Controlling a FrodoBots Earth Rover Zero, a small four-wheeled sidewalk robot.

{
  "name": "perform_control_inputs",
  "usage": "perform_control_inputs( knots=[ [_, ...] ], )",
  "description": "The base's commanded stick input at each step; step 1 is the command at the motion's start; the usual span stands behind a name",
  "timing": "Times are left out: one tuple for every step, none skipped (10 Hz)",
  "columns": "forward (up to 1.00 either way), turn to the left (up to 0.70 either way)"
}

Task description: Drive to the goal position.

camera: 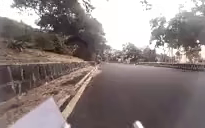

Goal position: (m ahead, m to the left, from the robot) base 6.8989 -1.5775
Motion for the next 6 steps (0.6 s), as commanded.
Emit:
perform_control_inputs(
  knots=[
    [1.00, -0.33],
    [1.00, -0.34],
    [1.00, -0.34],
    [1.00, -0.34],
    [1.00, -0.34],
    [1.00, -0.34]
  ],
)
